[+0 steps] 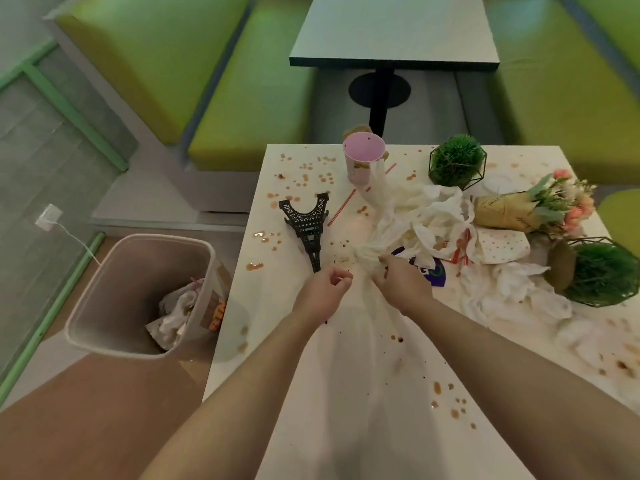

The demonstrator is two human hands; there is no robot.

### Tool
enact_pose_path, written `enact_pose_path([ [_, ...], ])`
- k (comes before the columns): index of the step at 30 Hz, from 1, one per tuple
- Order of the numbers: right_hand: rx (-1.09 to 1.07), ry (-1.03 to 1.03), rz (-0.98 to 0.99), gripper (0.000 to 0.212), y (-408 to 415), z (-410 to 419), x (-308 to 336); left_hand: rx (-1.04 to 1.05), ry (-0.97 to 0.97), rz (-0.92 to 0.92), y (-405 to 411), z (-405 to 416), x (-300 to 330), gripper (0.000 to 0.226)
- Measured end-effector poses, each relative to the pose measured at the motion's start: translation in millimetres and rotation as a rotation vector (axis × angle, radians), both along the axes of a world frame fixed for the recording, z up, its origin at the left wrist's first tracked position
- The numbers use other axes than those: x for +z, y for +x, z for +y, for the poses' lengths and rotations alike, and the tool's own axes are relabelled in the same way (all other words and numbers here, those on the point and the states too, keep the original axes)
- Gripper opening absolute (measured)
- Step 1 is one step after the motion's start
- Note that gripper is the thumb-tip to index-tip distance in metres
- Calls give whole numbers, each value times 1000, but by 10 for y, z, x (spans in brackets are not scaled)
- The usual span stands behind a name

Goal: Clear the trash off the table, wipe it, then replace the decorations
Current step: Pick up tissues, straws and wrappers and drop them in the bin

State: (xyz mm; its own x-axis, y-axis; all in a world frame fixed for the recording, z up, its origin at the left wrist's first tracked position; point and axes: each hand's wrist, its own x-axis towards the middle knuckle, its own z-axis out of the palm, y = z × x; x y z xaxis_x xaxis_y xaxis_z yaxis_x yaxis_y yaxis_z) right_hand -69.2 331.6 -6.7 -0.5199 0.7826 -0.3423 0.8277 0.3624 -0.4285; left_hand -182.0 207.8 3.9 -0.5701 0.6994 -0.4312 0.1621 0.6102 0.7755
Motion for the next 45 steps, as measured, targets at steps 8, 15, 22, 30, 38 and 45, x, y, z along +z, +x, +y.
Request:
enact_pose_path([
  [8, -97, -3, 108, 18, 136, -18, -92, 50, 2, -43, 48, 96, -117, 17],
  [15, -156, -165, 515, 16, 336, -340, 73, 132, 36, -285, 211, 313, 75, 37],
  [22, -262, -418, 711, 23, 425, -524, 284, 136, -51, -580, 252, 390, 193, 52],
  [30, -252, -316, 638, 13, 633, -444, 339, -18, -138, -517, 253, 341, 348, 23],
  [38, 74, -81, 451, 41, 610, -262, 289, 3, -26, -316, 357, 380, 635, 13],
  [45, -76, -261, 426, 25, 749, -337, 285, 173, 191, -131, 204, 302, 646, 30],
])
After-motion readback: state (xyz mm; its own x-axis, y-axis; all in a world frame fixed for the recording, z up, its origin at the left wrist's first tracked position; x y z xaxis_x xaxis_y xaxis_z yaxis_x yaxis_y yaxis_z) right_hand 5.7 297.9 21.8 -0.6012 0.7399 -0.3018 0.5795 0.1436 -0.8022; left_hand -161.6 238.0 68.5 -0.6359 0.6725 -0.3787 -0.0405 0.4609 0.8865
